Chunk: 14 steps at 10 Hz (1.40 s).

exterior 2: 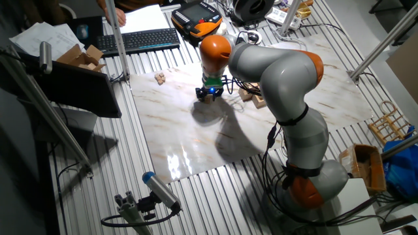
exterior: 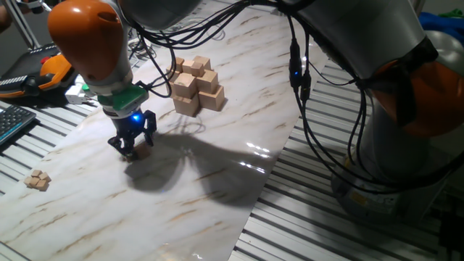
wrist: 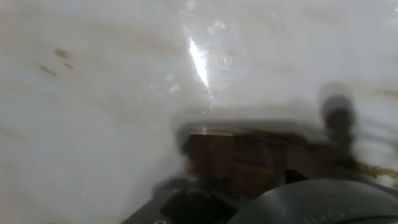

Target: Stack the blocks into a cross shape

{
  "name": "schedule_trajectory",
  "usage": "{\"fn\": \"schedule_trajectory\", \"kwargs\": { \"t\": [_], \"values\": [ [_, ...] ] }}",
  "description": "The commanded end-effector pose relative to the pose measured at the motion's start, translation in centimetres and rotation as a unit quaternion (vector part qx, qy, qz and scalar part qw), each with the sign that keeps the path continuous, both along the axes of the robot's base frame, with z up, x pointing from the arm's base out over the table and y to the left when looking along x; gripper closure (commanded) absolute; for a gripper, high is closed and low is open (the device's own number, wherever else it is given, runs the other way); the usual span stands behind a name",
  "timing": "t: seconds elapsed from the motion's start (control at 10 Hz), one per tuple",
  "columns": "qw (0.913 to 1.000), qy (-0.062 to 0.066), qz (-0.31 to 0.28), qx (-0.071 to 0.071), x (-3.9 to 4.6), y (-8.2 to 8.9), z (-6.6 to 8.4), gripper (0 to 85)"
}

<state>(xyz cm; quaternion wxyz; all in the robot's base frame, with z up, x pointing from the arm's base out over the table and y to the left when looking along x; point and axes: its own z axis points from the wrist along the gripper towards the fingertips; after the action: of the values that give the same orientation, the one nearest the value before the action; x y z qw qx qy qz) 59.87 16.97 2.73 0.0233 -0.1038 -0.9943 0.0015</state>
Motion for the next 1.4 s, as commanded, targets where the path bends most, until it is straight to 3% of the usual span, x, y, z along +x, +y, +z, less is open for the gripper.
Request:
{"fn": "schedule_trajectory", "kwargs": {
  "t": [0.0,0.1,0.4,0.5,0.6,0.8,1.1,1.3],
  "values": [
    [1.0000,0.002,0.000,0.003,-0.02,0.0,0.0,51.0],
    [1.0000,0.003,-0.005,0.008,-0.10,0.1,0.0,51.0],
    [0.9999,-0.002,-0.011,0.006,-0.29,0.2,0.1,51.0],
    [0.9999,-0.007,-0.010,0.008,-0.15,0.1,0.2,85.0],
    [0.9997,-0.007,-0.013,0.018,0.10,-0.2,0.7,85.0],
    [0.9993,-0.004,-0.029,0.021,0.79,-1.3,2.8,85.0],
    [0.9976,0.024,-0.060,0.025,1.87,-4.6,7.9,85.0],
    [0.9921,0.033,-0.119,0.026,1.89,-7.0,9.5,85.0]
  ]
}}
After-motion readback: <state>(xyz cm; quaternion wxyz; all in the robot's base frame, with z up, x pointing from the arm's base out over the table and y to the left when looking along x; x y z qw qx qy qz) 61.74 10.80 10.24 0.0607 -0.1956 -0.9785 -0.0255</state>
